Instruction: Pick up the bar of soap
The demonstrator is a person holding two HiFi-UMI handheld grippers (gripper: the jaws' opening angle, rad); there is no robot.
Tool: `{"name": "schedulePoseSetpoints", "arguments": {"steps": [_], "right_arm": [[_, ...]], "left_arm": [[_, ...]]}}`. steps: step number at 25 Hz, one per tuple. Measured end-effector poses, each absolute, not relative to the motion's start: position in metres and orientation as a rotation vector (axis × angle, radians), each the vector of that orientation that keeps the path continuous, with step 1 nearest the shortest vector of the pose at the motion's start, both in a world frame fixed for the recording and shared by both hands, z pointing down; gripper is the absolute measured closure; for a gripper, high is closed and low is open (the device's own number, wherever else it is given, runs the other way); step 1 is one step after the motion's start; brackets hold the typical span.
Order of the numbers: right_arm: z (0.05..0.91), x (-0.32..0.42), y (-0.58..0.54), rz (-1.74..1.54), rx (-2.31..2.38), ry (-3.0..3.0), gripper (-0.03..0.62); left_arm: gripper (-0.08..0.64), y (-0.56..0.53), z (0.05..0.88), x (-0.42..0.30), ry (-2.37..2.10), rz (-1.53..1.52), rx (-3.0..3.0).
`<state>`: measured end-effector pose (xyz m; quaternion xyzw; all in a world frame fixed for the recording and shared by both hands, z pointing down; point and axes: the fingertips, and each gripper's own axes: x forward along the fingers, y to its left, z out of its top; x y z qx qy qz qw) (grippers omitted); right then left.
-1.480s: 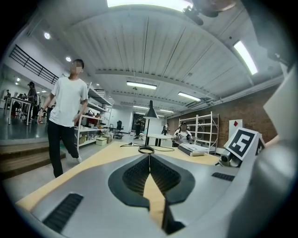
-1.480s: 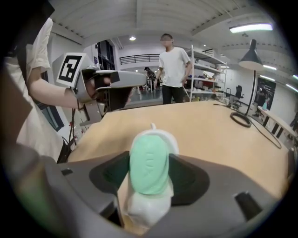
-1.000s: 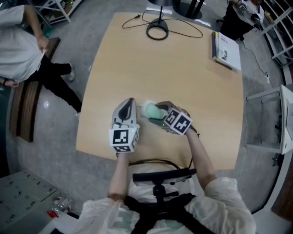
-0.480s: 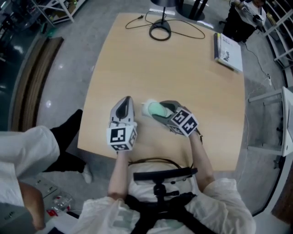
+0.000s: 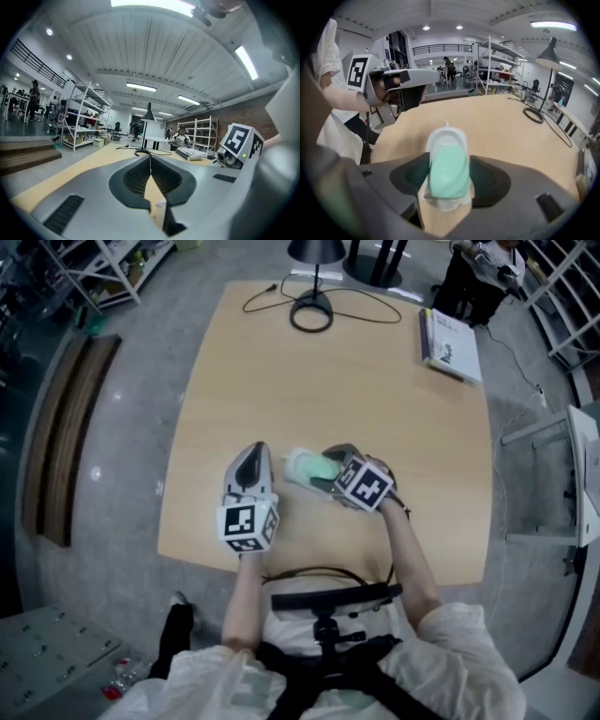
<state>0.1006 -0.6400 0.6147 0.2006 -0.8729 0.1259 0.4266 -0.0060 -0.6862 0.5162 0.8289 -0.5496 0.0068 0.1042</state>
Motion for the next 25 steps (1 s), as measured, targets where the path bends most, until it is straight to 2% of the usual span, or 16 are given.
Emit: {"name": "schedulePoseSetpoints", "arguments": {"steps": [9,20,25], "right_arm": [[0.63,0.103,-0.64,0.283,0.387,-1.984,0.305],[0.624,0.101,-0.634,0.131,0.422,-2.077,0.31],[0.625,0.105,-0.634,0.222,0.403,-2.026,0.31]], "left_arm": [[0.548,-0.687,0.514,-0.011,-1.641,0.005,2.434],[0.548,-0.688,0.514,-0.016,-1.648,0.007,2.426],[0.548,-0.687,0.515,-0.014,-1.643,0.01,2.424]]}}
